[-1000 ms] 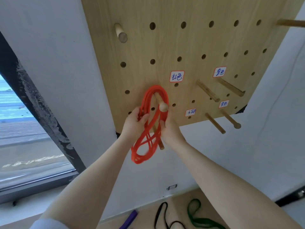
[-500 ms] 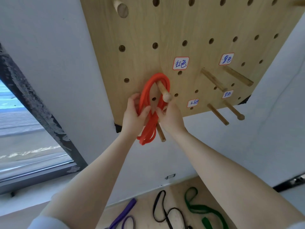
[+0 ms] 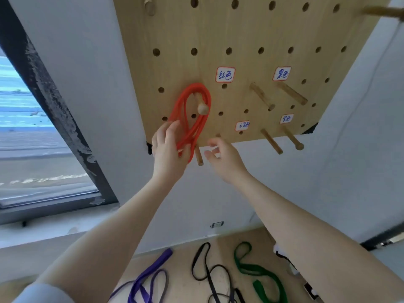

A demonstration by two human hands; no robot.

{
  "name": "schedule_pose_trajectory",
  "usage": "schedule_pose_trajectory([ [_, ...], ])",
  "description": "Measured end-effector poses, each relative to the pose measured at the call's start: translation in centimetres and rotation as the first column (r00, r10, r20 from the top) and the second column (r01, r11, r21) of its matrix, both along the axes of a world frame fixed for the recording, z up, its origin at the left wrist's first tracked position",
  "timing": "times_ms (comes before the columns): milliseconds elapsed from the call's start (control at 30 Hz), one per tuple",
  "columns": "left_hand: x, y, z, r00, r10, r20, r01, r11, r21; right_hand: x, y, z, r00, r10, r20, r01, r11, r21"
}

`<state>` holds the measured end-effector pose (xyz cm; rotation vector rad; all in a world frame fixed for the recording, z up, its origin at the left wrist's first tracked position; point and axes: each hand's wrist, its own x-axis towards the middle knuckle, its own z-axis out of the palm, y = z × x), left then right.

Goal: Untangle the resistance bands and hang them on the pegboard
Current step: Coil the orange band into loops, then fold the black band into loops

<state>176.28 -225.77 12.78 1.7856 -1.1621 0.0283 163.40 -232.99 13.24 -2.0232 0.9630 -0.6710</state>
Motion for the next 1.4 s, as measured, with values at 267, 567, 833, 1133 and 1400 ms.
schedule_pose_trajectory([
  [267, -8.6, 4.8, -9.0, 0.946, 0.098, -0.308, -0.017, 0.967, 0.254, -8.5, 2.6, -7.1, 0.853, 0.370, -0.369, -0.364, 0.927, 0.088],
  [567, -13.9, 10.4, -21.4, 0.864, 0.294, -0.408, 0.005, 0.806, 0.592, -14.3, 4.6, -21.4, 0.749, 0.472, -0.465, -0.334, 0.875, 0.350],
  [833, -15.2, 12.2, -41.0, 0.766, 0.425, -0.482, 0.068, 0.692, 0.718, -15.4, 6.5, -42.5, 0.782, 0.387, -0.489, -0.098, 0.851, 0.516],
  [1133, -18.7, 13.8, -71.7, 0.655, 0.494, -0.572, 0.212, 0.606, 0.767, -20.3, 9.3, -73.9, 0.656, 0.392, -0.645, 0.025, 0.843, 0.537],
  [1400, -19.1, 10.0, -86.5, 0.733, 0.396, -0.554, 0.292, 0.552, 0.781, -21.6, 6.5, -88.1, 0.670, 0.098, -0.736, 0.200, 0.931, 0.306],
])
